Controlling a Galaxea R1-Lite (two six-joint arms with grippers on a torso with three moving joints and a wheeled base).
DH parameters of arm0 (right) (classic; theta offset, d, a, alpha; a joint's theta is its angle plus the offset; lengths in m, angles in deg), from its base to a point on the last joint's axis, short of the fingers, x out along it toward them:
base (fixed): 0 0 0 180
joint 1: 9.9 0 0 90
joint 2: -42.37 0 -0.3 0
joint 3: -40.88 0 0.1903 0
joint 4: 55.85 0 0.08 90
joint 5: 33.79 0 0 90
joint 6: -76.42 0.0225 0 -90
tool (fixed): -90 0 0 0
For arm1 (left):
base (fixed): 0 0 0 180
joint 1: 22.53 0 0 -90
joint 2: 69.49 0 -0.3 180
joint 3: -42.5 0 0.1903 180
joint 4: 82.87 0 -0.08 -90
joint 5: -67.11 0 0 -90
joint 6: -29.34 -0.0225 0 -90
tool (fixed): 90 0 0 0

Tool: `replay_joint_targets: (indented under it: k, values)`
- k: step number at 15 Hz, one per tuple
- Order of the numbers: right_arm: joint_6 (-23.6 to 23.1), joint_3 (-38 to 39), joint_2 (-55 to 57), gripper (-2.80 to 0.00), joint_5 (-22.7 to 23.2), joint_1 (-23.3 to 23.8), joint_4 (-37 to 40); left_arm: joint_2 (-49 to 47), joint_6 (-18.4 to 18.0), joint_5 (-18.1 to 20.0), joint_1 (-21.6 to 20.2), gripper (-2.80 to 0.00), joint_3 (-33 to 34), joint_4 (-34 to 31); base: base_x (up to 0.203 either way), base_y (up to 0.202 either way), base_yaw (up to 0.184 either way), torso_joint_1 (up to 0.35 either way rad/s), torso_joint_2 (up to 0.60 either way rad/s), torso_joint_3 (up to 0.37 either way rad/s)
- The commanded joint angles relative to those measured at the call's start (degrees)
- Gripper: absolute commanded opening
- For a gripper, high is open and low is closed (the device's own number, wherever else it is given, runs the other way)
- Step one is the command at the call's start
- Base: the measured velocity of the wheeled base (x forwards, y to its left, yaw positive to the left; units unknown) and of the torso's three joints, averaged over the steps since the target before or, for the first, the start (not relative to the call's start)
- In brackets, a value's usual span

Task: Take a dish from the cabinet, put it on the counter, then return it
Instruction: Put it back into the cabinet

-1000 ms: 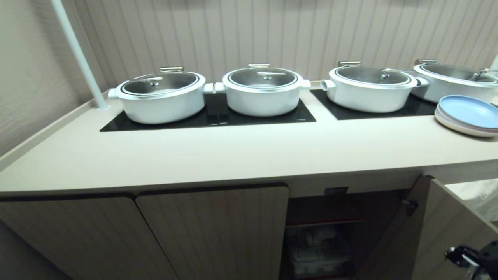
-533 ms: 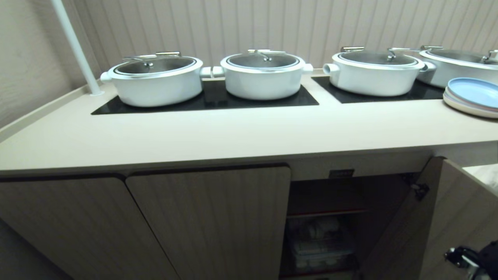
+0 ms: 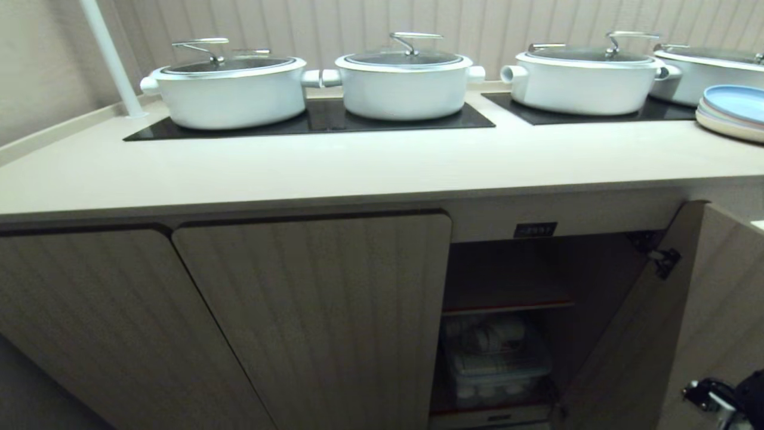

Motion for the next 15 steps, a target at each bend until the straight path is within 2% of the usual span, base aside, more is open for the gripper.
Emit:
replay_joint_targets:
  k: [1,9,15]
  values:
    - [0.2,-0.1,0.1,-2.80,0.1,0.0,0.1,0.0,0.0,0.0,0.0,-2.80,0.0,0.1,0.000,0.000,0.000,-0.195,0.48,0.288]
    - [0.2,-0.1,0.2,-2.80,0.0,0.0,0.2,0.0,0.0,0.0,0.0,-2.80,0.0,0.1,0.000,0.000,0.000,-0.164,0.47,0.300]
    - [0.2,0.1,0.1,-2.80,0.1,0.0,0.2,0.0,0.0,0.0,0.0,-2.80,0.0,0.1,0.000,0.000,0.000,-0.095,0.38,0.285]
